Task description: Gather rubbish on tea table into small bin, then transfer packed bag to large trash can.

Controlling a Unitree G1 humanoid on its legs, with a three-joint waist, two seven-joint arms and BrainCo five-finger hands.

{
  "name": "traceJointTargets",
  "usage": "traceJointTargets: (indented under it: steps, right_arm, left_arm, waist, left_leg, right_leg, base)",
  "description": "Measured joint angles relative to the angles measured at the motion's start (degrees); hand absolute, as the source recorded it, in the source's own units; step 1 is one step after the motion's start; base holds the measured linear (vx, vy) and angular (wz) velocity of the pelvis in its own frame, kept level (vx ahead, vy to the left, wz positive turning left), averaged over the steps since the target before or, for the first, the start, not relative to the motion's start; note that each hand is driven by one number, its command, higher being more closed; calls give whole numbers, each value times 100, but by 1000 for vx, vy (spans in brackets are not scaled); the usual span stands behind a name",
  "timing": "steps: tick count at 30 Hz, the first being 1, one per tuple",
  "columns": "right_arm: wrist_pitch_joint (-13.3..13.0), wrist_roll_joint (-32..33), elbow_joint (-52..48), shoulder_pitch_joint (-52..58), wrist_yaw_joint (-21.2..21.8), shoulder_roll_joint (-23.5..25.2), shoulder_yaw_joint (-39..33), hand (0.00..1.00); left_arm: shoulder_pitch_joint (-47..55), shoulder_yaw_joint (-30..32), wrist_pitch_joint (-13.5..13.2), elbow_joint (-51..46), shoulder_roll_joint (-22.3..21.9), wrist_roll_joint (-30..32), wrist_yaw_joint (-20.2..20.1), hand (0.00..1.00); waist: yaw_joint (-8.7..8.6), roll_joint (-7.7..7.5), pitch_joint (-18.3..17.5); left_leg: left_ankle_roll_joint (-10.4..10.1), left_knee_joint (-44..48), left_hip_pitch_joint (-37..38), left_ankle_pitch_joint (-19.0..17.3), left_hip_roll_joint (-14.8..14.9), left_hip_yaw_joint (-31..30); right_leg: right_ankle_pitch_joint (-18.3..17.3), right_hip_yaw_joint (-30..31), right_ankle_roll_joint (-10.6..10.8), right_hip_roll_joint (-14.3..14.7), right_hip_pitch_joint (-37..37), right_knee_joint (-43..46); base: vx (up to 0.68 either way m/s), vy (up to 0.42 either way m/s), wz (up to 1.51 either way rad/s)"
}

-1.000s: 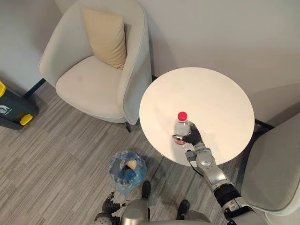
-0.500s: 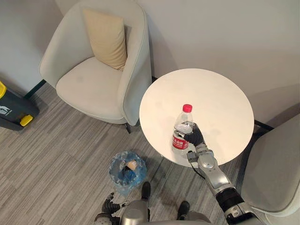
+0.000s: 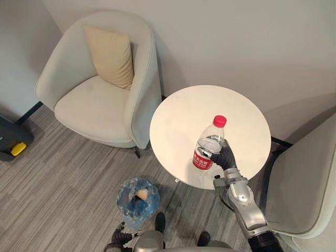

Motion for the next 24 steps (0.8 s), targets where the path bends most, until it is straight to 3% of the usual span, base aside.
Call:
traceJointTargets:
  steps: [6, 19, 23, 24]
  right_arm:
    - [-46, -219, -169, 352, 47, 3, -64, 100]
    - [-47, -745, -361, 715, 106, 25, -137, 100]
    - [-46, -810, -289, 559, 103, -94, -58, 100]
    - [-45, -863, -289, 559, 99, -131, -93, 100]
  left_arm:
    - [49, -4, 1, 111, 18, 3, -9, 0]
    - [114, -49, -4, 125, 22, 2, -13, 0]
    - [83, -69, -17, 122, 27, -10, -13, 0]
    - [57, -83, -17, 113, 38, -12, -19, 0]
  waist:
    - [-106, -19, -197]
    - [-117, -5, -259]
    - [-130, 20, -252]
    - [-139, 23, -250]
  left_leg:
    - [0, 0, 22, 0, 7, 37]
    - [1, 0, 157, -3, 23, 177]
    - [3, 117, -70, -2, 38, 277]
    - [3, 224, -222, -1, 5, 188]
  right_leg:
    - [21, 42, 19, 2, 4, 0]
    - [48, 211, 27, 6, 24, 19]
    - [-65, 451, 27, -40, -458, 630]
    - [-184, 768, 40, -62, -734, 1076]
  base:
    - [-32, -1, -3]
    - [-33, 3, -6]
    - [-38, 14, -13]
    - [-59, 29, 45]
